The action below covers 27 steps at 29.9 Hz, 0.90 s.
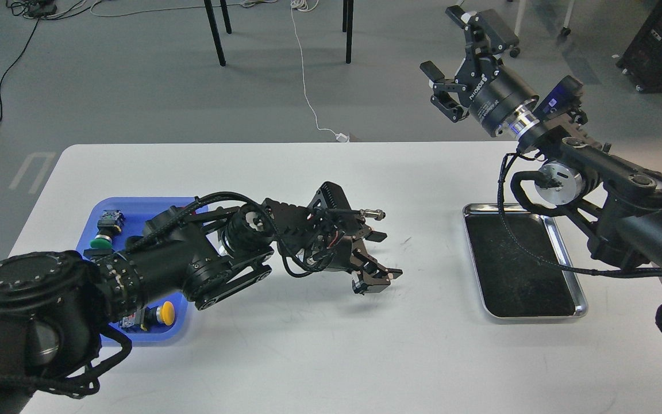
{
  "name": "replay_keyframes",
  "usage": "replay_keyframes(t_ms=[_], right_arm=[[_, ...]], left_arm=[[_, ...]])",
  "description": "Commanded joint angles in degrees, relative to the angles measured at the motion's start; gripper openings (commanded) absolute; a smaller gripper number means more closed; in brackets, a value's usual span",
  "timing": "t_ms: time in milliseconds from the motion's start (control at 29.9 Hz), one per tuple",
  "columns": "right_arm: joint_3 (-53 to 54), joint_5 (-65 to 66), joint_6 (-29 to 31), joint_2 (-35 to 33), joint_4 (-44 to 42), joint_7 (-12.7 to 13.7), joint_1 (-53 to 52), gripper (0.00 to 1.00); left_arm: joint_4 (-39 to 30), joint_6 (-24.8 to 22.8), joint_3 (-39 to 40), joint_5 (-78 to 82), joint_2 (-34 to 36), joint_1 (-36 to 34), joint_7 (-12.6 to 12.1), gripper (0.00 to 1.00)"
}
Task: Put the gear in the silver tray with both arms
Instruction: 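Lower the gear and open the left gripper onto the table, then raise the left arm back and reach the right gripper toward the gear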
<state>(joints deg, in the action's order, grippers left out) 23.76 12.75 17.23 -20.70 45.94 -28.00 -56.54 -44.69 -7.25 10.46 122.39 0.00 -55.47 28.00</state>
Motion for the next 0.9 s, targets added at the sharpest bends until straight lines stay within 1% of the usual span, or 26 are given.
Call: replay_keyframes(t_ms=[0, 134, 201, 301, 334, 401, 535, 602, 735, 769, 802, 836, 869], right_arm=[[0.0, 0.0, 0.8, -2.3, 0.4, 0.0, 0.4, 0.99], [-0.3, 0.1, 3.9, -5.7, 1.5, 0.0, 0.6, 0.99], [-1.9, 0.2, 6.0, -7.2, 1.8, 0.0, 0.7, 0.99], [-4.6, 1.9, 9.6, -9.1, 1.8, 0.0, 0.6, 0.99], [-5.0, 3.4, 10.6, -9.8, 1.8, 0.0, 0.6, 0.99], [-5.4, 9.2, 10.8, -10.8, 2.0, 0.0, 0.6, 0.99], [-5.8, 23.0, 10.8, -12.2, 3.5, 0.0, 0.0, 0.99], [-6.5, 30.7, 10.8, -12.7, 4.4, 0.0, -0.5, 0.99], [-13.1, 42.3, 10.8, -12.9, 5.6, 0.0, -6.0, 0.99], [-15.6, 44.0, 10.8, -12.9, 5.8, 0.0, -7.7, 0.99], [-18.5, 45.5, 10.8, -13.0, 6.3, 0.0, -9.7, 0.99], [-21.9, 46.9, 10.8, -12.9, 7.0, 0.0, -12.2, 0.99], [-25.2, 48.4, 10.8, -12.7, 7.4, 0.0, -14.6, 0.99]], left_arm=[[-1.5, -0.2, 5.0, -11.3, 0.4, 0.1, 0.0, 0.98], [-3.5, -0.3, 10.6, -32.9, 4.7, 1.8, 0.0, 0.98], [-4.2, -0.5, 13.6, -44.1, 7.7, 4.0, 0.0, 0.98], [-5.1, -0.7, 19.0, -58.7, 10.3, 6.9, 0.0, 0.98], [-5.6, -0.7, 20.5, -62.1, 10.9, 7.9, 0.0, 0.98], [-6.8, -0.1, 24.4, -68.3, 12.4, 10.4, 0.0, 0.98], [-9.7, -0.9, 35.3, -73.4, 13.0, 15.6, 0.0, 0.98], [-11.1, -2.8, 39.1, -74.0, 13.3, 17.7, 0.0, 0.98], [-11.2, -11.2, 43.8, -80.7, 15.7, 21.7, 0.0, 0.98], [-11.2, -12.9, 44.6, -83.2, 16.3, 22.5, -1.6, 0.98], [-11.2, -14.4, 45.2, -86.1, 16.7, 23.4, -4.0, 0.98], [-11.2, -15.3, 46.0, -89.0, 17.3, 24.3, -6.2, 0.98], [-11.2, -15.9, 46.8, -91.5, 17.9, 24.9, -7.9, 0.98]])
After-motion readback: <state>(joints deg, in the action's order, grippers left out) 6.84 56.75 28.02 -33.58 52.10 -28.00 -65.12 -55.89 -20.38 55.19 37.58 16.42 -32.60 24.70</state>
